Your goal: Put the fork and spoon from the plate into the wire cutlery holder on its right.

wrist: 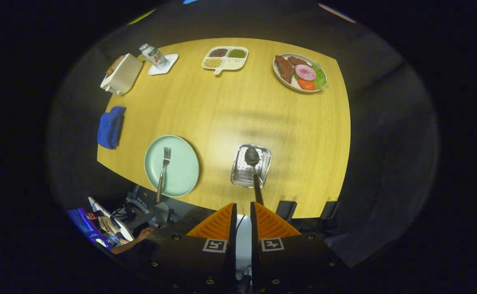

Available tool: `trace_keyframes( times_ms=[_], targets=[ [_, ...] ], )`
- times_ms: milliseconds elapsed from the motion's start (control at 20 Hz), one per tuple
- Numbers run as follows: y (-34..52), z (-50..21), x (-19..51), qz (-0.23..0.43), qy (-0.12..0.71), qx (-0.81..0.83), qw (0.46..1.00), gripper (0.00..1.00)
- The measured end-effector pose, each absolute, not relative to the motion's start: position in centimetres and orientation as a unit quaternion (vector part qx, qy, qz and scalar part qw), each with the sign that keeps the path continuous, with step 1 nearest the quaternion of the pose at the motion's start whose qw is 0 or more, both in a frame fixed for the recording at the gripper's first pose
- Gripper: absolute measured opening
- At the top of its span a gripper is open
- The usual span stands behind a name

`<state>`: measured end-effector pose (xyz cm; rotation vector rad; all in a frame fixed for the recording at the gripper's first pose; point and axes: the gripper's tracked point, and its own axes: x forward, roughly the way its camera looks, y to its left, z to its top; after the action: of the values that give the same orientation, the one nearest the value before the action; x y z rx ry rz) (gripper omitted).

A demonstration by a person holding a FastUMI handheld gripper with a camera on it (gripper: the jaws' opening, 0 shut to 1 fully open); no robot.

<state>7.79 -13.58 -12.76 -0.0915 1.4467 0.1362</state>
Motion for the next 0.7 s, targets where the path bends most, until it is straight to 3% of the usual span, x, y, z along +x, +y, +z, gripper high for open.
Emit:
trace_keyframes(
  times_ms=[450,700],
  targets=[
    [-3.2,-14.7,2.8,0.129,0.644,-0.052,0.752,0.16],
    [2.1,-18.9,0.0,0.162,0.668,-0.040,0.725,0.17]
  ],
)
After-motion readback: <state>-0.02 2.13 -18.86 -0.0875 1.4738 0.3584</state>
